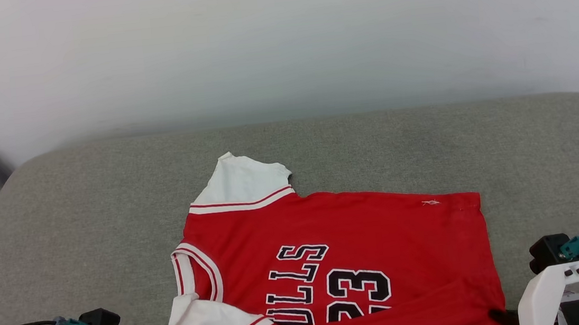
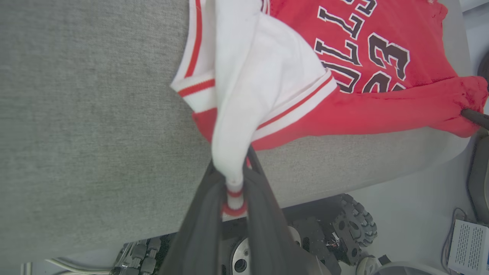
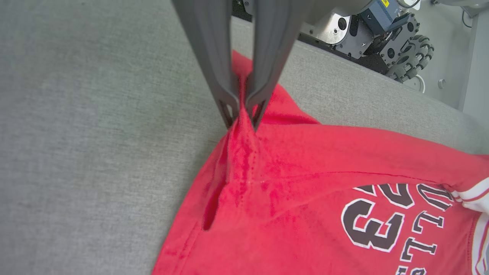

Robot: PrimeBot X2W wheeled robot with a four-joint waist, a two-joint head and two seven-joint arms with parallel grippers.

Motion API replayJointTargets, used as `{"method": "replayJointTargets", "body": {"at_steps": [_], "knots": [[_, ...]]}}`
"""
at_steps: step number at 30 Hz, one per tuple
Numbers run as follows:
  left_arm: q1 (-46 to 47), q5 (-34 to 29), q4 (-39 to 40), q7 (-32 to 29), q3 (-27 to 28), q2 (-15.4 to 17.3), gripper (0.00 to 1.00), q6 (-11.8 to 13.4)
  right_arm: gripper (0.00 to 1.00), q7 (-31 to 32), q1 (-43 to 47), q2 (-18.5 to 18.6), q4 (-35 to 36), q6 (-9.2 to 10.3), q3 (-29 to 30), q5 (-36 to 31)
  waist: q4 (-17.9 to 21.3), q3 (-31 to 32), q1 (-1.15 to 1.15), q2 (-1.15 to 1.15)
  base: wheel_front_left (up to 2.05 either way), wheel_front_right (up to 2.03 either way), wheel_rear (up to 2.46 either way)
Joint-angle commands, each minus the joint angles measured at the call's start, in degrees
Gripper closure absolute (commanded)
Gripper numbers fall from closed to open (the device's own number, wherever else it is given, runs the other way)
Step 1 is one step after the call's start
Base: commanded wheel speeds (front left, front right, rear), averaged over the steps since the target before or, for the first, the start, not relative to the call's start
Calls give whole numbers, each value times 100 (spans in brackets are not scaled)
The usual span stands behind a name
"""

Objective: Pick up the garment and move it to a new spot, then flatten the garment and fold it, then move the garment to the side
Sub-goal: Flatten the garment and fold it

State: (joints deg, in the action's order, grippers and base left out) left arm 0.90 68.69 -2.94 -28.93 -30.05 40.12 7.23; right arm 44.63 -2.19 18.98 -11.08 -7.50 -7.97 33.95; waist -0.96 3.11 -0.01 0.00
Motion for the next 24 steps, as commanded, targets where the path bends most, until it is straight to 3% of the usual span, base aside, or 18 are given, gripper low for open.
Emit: {"method": "replayJointTargets", "body": {"at_steps": [1,2,3,10,16,20,24], "knots": [[7,9,-24,51,41,-38,69,7,76,-59,62,-37,-13,2,3,-4,-7,-34,1,0,0,0,0],[10,47,-84,79,33,-97,51,-31,2,-185,98,-61,7,1,15,5,-14,-62,1,0,0,0,0],[64,-13,-160,150,44,-117,0,-45,0,-305,132,-71,17,2,20,-20,-16,-91,1,0,0,0,0],[378,-300,-537,780,199,-297,0,-179,0,-1812,336,-82,363,1,43,-375,101,-161,1,0,0,0,0],[633,-707,-532,1479,433,-324,0,58,0,-2974,395,-292,767,2,289,-913,386,-140,1,0,0,0,0],[985,-982,-492,1861,583,-374,0,246,0,-3366,272,-485,1047,2,453,-1307,613,-290,1,0,0,0,0],[1622,-1194,-458,2155,796,-378,0,346,0,-3604,-49,-765,1420,2,628,-1598,864,-848,1,0,0,0,0]]}}
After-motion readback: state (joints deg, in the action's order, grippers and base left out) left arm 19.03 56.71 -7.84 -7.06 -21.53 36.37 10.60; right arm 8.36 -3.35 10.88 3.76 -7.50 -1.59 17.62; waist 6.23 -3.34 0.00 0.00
